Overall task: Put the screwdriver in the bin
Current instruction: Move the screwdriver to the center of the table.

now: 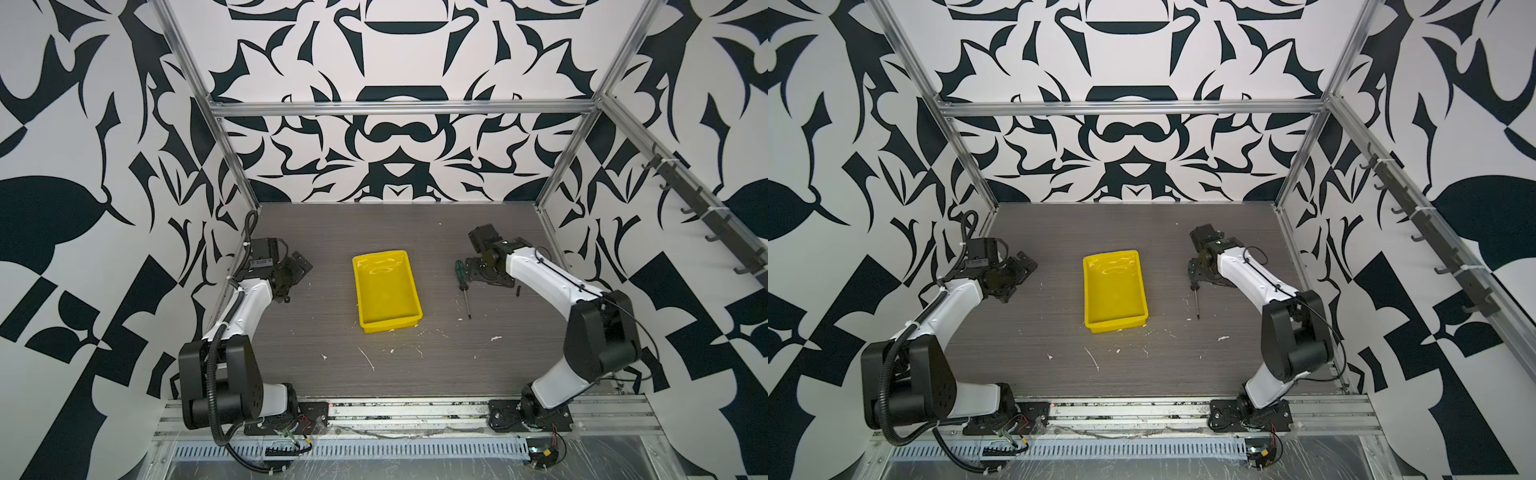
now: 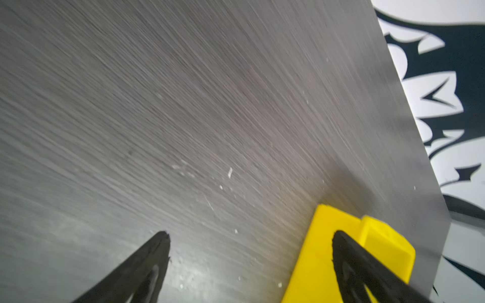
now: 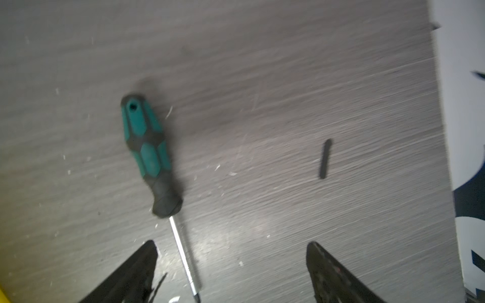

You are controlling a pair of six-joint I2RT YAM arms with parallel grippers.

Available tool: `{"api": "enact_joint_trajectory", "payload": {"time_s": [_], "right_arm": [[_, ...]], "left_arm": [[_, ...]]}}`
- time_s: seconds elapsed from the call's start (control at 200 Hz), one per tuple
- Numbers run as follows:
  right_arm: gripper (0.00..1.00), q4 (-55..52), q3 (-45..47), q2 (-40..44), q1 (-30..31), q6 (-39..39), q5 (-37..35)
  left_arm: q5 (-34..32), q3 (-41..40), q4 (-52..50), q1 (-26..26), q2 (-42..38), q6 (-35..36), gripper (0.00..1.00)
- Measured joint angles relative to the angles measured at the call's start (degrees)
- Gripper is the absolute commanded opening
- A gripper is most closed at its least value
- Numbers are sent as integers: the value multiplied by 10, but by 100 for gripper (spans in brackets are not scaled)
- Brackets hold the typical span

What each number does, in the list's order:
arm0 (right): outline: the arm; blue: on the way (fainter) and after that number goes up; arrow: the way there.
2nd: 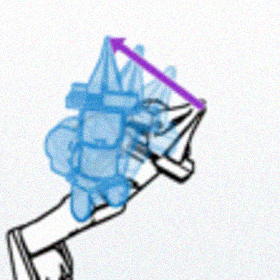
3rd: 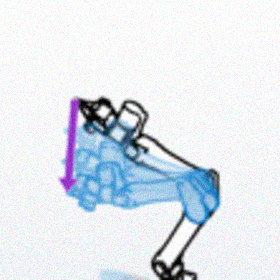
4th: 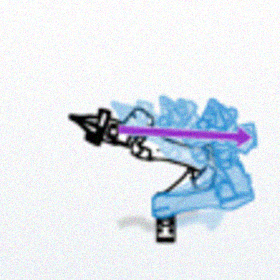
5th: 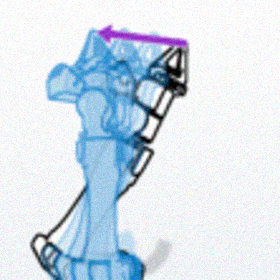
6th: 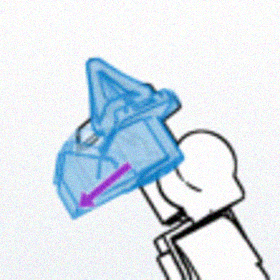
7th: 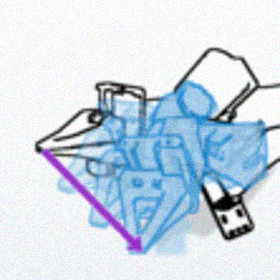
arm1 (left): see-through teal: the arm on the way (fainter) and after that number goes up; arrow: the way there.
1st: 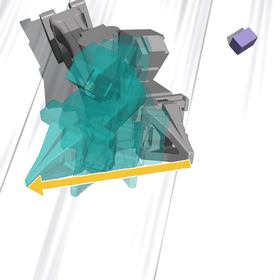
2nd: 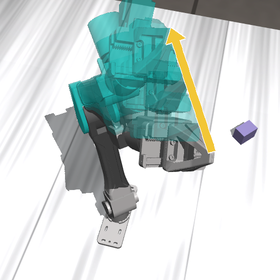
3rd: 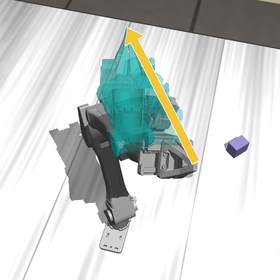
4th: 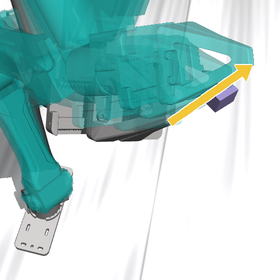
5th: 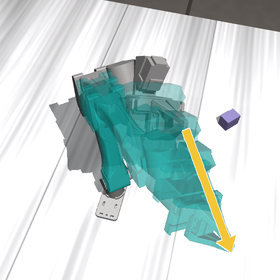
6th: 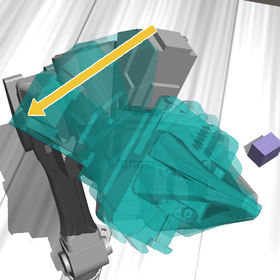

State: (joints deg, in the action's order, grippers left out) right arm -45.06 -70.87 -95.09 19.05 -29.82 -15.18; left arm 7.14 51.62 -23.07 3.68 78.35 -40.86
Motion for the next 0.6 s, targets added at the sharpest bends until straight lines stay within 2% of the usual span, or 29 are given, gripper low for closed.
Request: {"api": "enact_joint_trajectory", "payload": {"time_s": [0.325, 0.6], "right_arm": [[95, -14, -96, -151, 28, 29, 76], [89, -5, -121, -214, 27, 54, 122]], "left_arm": [[15, 7, -28, -97, -8, -7, 99], [14, 29, -30, -108, -9, -14, 99]]}}
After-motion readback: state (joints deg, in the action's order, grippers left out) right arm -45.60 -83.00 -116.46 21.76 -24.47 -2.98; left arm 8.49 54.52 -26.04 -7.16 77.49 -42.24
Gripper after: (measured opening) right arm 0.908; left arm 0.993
